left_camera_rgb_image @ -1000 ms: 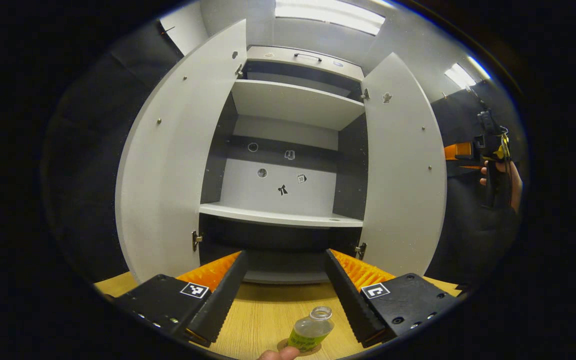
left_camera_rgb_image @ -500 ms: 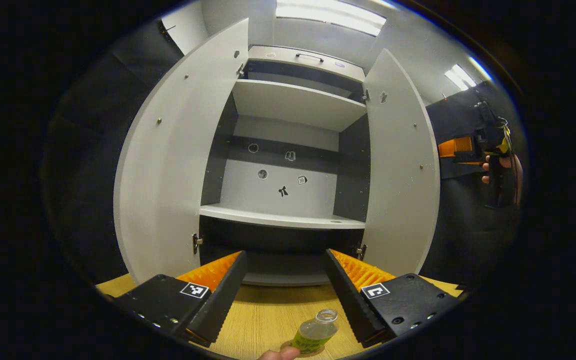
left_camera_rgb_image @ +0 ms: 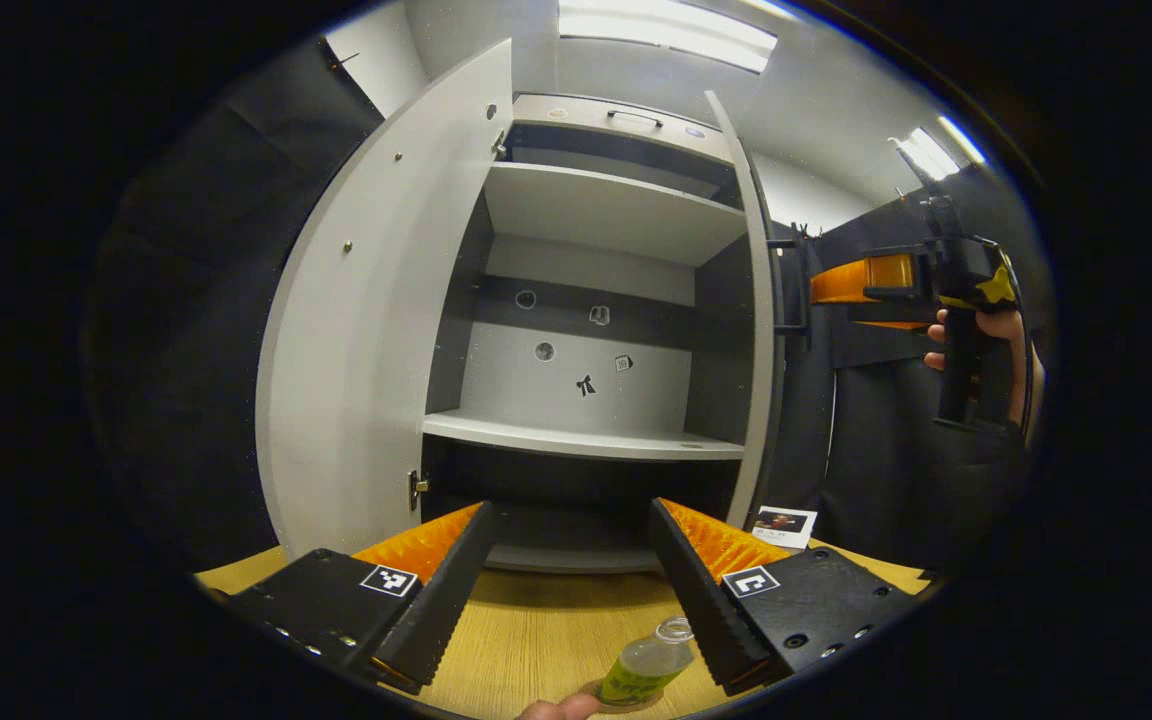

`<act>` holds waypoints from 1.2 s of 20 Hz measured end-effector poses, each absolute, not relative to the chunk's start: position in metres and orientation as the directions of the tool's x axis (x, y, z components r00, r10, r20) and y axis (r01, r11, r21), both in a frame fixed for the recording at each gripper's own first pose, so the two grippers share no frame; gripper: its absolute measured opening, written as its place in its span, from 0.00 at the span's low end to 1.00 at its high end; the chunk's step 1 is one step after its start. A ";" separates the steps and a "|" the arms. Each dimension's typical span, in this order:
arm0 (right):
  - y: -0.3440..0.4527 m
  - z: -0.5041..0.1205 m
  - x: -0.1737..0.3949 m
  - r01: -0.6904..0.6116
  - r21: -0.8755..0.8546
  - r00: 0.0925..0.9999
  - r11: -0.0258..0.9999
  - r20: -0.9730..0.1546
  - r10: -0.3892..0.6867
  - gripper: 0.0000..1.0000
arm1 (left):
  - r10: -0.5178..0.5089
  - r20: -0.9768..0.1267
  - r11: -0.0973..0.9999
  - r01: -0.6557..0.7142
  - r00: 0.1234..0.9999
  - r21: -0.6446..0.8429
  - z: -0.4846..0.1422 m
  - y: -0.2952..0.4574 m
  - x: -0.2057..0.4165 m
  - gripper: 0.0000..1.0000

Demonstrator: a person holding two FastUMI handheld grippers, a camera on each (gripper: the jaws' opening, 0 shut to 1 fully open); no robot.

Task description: Grasp the bottle in the cabinet with the left hand and place it on the coaster, then close the right door with the right hand and the left door with the left hand.

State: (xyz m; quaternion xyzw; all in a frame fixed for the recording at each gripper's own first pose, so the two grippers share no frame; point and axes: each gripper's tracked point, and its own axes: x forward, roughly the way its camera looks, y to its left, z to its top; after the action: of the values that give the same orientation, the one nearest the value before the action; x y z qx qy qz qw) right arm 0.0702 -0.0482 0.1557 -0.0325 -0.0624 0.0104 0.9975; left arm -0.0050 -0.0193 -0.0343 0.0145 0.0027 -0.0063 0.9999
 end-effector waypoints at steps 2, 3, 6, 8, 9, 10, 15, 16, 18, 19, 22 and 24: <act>-0.047 0.154 0.070 -0.025 -0.053 0.991 0.998 0.128 0.031 0.84 | -0.004 0.000 0.999 0.004 1.000 0.039 -0.031 -0.016 -0.007 0.95; -0.049 0.152 0.068 -0.021 -0.054 0.991 0.998 0.128 0.028 0.84 | 0.000 -0.002 0.999 0.000 1.000 0.041 -0.031 -0.014 -0.008 0.94; -0.059 0.143 0.060 0.003 -0.062 0.992 0.998 0.125 0.005 0.84 | -0.017 -0.006 1.000 0.017 1.000 0.008 -0.024 -0.017 -0.006 0.95; -0.060 0.136 0.052 0.010 -0.058 0.990 0.998 0.142 -0.001 0.84 | -0.026 0.010 1.000 0.026 1.000 -0.008 -0.014 -0.018 -0.003 0.95; -0.062 0.128 0.049 0.019 -0.063 0.989 0.998 0.145 -0.009 0.84 | -0.027 0.016 1.000 0.028 1.000 -0.011 -0.011 -0.018 -0.002 0.95; -0.065 0.118 0.045 0.032 -0.064 0.989 0.997 0.145 -0.022 0.84 | -0.029 0.022 1.000 0.029 0.999 -0.012 -0.007 -0.018 -0.001 0.95; -0.060 0.054 0.026 0.032 -0.011 0.995 0.999 0.091 -0.031 0.84 | -0.042 0.043 0.999 0.043 0.998 -0.023 0.012 -0.018 0.002 0.95; -0.061 0.040 0.023 0.049 -0.017 0.995 0.999 0.086 -0.047 0.83 | -0.033 0.052 0.999 0.034 0.998 -0.015 0.015 -0.016 0.002 0.95; -0.061 0.011 0.015 0.077 -0.049 0.995 0.996 0.065 -0.074 0.83 | -0.021 0.055 1.000 0.021 0.998 0.000 0.016 -0.013 0.001 0.95; -0.058 -0.004 0.012 0.079 -0.061 0.996 0.995 0.041 -0.076 0.83 | -0.017 0.053 1.000 0.017 0.998 -0.001 0.016 -0.013 0.000 0.95; -0.040 -0.029 0.011 0.022 -0.066 0.999 0.998 -0.026 -0.024 0.84 | -0.008 0.064 1.000 0.010 0.998 -0.019 0.026 -0.006 -0.008 0.95; -0.029 -0.029 0.017 -0.014 -0.052 0.999 0.999 -0.031 0.012 0.84 | 0.018 0.098 1.000 -0.017 0.995 -0.020 0.046 0.007 -0.017 1.00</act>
State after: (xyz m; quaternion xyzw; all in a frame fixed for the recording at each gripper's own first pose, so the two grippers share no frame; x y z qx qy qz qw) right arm 0.0168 -0.0289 -0.0292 -0.0259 0.0151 0.0064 0.9995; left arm -0.0170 0.0071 0.0464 -0.0096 -0.0491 0.0088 0.9987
